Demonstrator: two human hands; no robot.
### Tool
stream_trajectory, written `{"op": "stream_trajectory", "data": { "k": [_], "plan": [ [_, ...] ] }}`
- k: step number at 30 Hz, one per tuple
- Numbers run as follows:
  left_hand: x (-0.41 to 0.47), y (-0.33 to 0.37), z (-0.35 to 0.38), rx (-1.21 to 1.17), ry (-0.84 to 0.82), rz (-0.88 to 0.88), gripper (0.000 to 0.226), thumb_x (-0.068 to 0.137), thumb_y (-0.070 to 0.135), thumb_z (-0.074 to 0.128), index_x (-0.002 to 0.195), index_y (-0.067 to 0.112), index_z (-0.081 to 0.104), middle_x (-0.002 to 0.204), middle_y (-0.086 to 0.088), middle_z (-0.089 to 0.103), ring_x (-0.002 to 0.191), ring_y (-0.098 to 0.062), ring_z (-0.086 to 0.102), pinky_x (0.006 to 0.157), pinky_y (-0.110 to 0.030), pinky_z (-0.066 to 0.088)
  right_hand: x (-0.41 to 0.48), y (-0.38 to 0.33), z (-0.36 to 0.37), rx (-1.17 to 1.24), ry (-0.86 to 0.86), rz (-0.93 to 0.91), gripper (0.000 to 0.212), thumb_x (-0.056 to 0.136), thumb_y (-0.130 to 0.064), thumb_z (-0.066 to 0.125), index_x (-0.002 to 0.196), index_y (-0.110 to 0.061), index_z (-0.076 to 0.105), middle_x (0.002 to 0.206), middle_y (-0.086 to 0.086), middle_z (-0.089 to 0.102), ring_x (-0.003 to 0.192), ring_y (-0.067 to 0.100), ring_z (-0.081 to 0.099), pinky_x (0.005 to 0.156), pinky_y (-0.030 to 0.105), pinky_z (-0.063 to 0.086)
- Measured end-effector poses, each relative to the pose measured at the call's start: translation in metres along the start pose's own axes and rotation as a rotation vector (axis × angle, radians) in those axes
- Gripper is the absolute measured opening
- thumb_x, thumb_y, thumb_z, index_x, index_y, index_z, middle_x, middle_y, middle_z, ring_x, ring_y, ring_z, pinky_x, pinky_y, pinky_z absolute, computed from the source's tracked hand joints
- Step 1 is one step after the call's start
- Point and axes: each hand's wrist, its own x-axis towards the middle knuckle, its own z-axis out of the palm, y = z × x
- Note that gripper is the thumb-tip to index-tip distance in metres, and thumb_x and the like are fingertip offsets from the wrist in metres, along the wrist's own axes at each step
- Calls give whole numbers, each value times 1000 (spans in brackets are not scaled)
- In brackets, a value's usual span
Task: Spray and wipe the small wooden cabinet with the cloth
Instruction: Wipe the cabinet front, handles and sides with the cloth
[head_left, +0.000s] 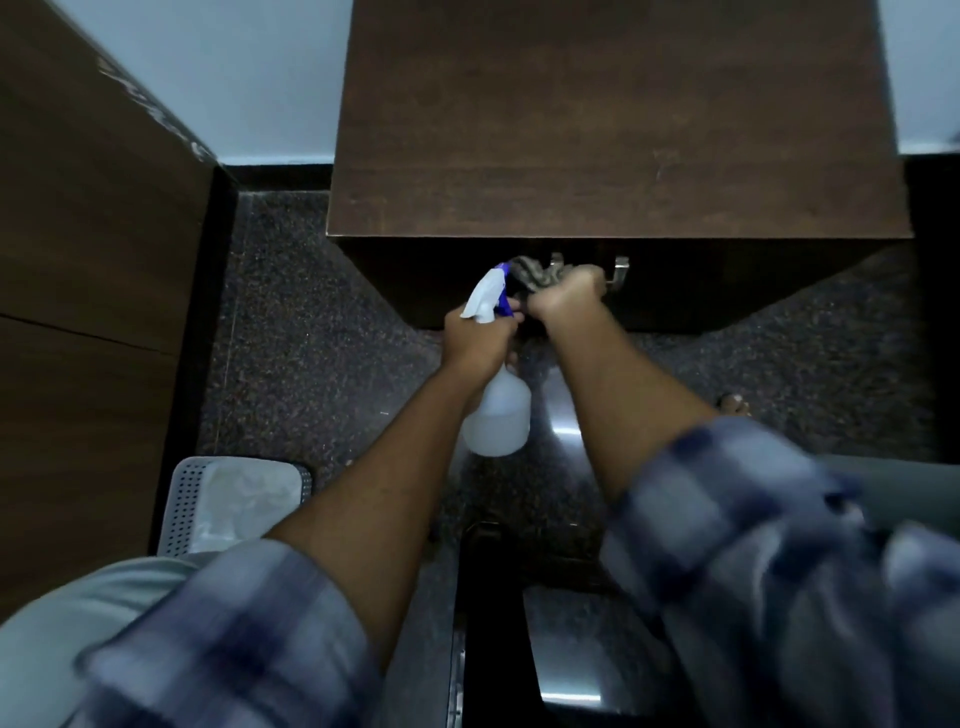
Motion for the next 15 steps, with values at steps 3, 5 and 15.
{"op": "stream_trajectory", "data": {
  "k": [3,5,15],
  "plan": [
    [-2,1,5,0,1,-4,25,84,-8,62,97,8,76,86,-6,77,73,-18,69,47,-26,48,-3,-6,-9,19,-6,4,44,104,-25,21,86,-5,56,96,23,66,98,36,59,118,54,28],
    [-3,0,10,16,15,-7,22,82,-7,65,88,12,74,67,1,71,57,-16,62,46,-25,46,-6,-15,-31,43,14,-54,48,105,-25,18,92,-4,59,88,22,66,96,33,60,117,55,28],
    [-24,-20,53,35,-64,-28,29,82,-7,63,95,13,78,89,-17,77,51,-12,56,54,-29,46,-2,-70,-36,-69,138,-127,40,107,-13,24,71,-17,39,66,-1,58,77,16,61,96,25,52]
  ]
}}
